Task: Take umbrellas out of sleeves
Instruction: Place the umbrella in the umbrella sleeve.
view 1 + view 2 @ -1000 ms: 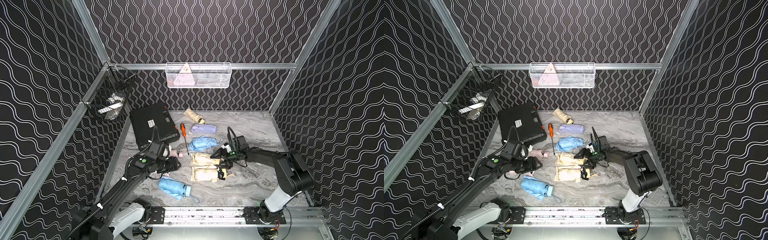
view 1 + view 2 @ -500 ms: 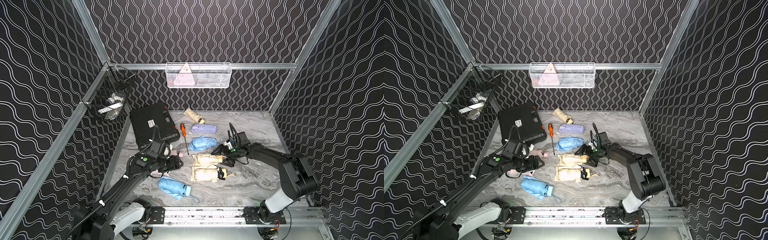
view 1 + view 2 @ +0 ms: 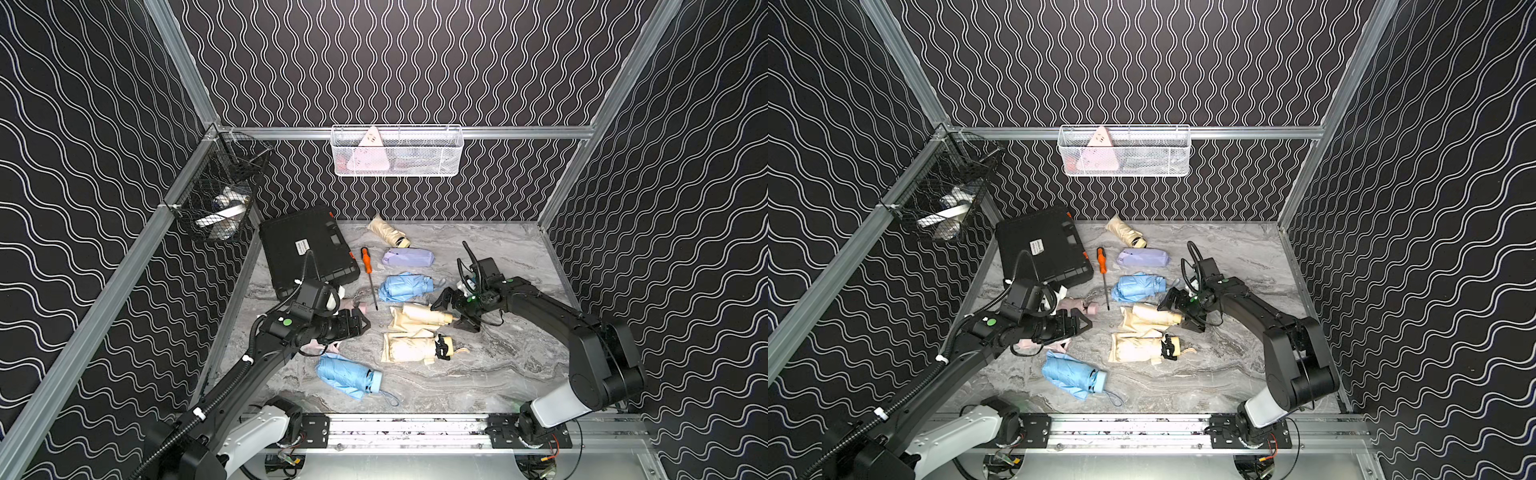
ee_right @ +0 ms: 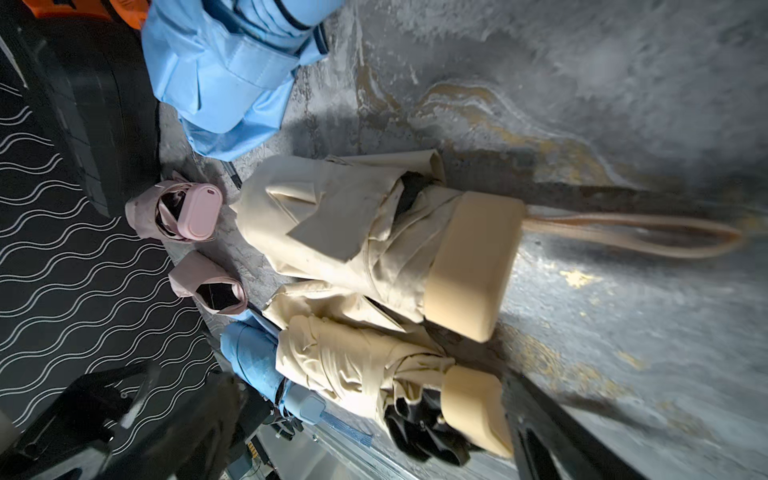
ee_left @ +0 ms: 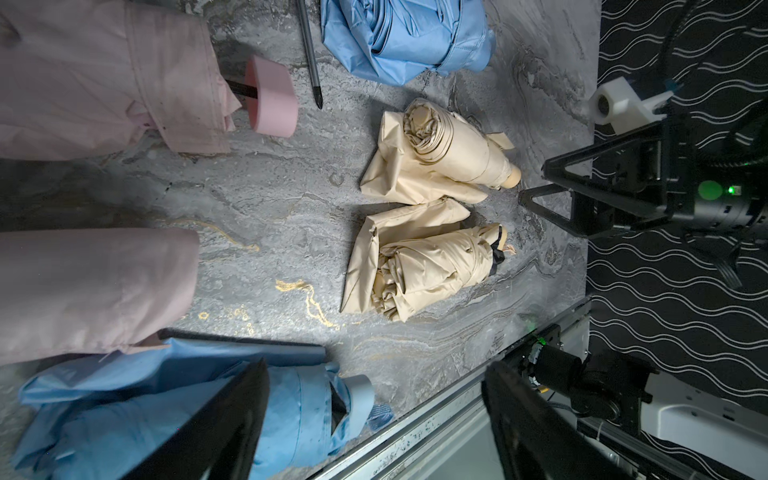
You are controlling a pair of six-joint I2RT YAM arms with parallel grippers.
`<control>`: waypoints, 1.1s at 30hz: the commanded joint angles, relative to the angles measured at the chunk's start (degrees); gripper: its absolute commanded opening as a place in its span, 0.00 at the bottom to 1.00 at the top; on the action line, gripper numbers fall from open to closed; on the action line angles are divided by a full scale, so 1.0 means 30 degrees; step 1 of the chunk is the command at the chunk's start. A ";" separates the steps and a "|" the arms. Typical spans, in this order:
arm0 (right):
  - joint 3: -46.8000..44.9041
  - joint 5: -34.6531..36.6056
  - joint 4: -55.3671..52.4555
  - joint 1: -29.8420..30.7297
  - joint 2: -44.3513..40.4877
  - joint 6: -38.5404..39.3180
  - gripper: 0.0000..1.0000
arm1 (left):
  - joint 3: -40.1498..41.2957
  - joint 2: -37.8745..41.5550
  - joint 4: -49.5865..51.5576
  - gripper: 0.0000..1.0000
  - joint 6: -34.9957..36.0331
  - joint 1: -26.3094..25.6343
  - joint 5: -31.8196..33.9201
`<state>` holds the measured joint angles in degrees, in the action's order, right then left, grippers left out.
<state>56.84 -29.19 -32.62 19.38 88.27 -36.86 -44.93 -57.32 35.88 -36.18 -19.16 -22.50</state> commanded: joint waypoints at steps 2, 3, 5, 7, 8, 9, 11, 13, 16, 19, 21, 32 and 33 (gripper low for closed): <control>0.0749 0.1469 -0.2203 -0.0013 -0.0845 0.0585 1.00 | 0.0203 0.0269 -0.0571 0.86 -0.0550 0.0028 -0.0175; 0.0894 0.1593 -0.2515 -0.0013 -0.0982 0.0675 1.00 | 0.0188 0.0255 -0.0616 0.86 -0.0565 0.0030 -0.0204; 0.1328 0.1939 -0.3301 -0.0013 -0.1365 0.0852 1.00 | 0.0165 0.0132 -0.0650 0.86 -0.0638 0.0061 -0.0390; 0.1694 0.2209 -0.4021 -0.0013 -0.1749 0.0991 1.00 | 0.0101 0.0013 -0.0799 0.87 -0.0810 0.0058 -0.0685; 0.1915 0.2335 -0.4375 -0.0013 -0.1994 0.1048 1.00 | 0.0052 -0.0046 -0.0883 0.87 -0.0876 0.0059 -0.0829; 0.2125 0.2452 -0.4708 -0.0013 -0.2276 0.1094 1.00 | 0.0017 -0.0053 -0.0990 0.87 -0.0904 0.0072 -0.0996; 0.2549 0.2734 -0.5311 0.0018 -0.2806 0.1189 1.00 | -0.0047 0.0031 -0.1226 0.87 -0.0935 0.0063 -0.1375; 0.3221 0.3023 -0.5902 0.0059 -0.3261 0.1285 1.00 | -0.0127 0.0067 -0.1244 0.88 -0.1059 0.0058 -0.1608; 0.4120 0.3631 -0.6802 0.0213 -0.3779 0.1557 1.00 | -0.0135 0.0146 -0.1091 0.89 -0.1062 0.0058 -0.1779; 0.5297 0.4597 -0.7427 0.0828 -0.3892 0.2101 1.00 | 0.0001 0.0266 -0.1074 0.89 -0.1140 0.0058 -0.1987; 0.6248 0.5042 -0.7435 0.1545 -0.3536 0.2774 1.00 | 0.0037 0.0336 -0.1048 0.89 -0.1127 0.0058 -0.2105; 1.2116 0.5036 -0.6541 0.2869 0.2839 0.7850 1.00 | 0.0084 0.0365 -0.0848 0.89 -0.0763 0.0079 -0.2197; 1.2041 0.4927 -0.5598 0.2807 0.3299 0.8620 1.00 | 0.0053 0.0227 -0.0850 0.89 -0.0657 0.0085 -0.2126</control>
<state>91.92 -13.78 -53.34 27.99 95.64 -18.48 -44.71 -56.27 33.56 -39.05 -19.09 -28.73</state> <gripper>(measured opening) 0.998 0.886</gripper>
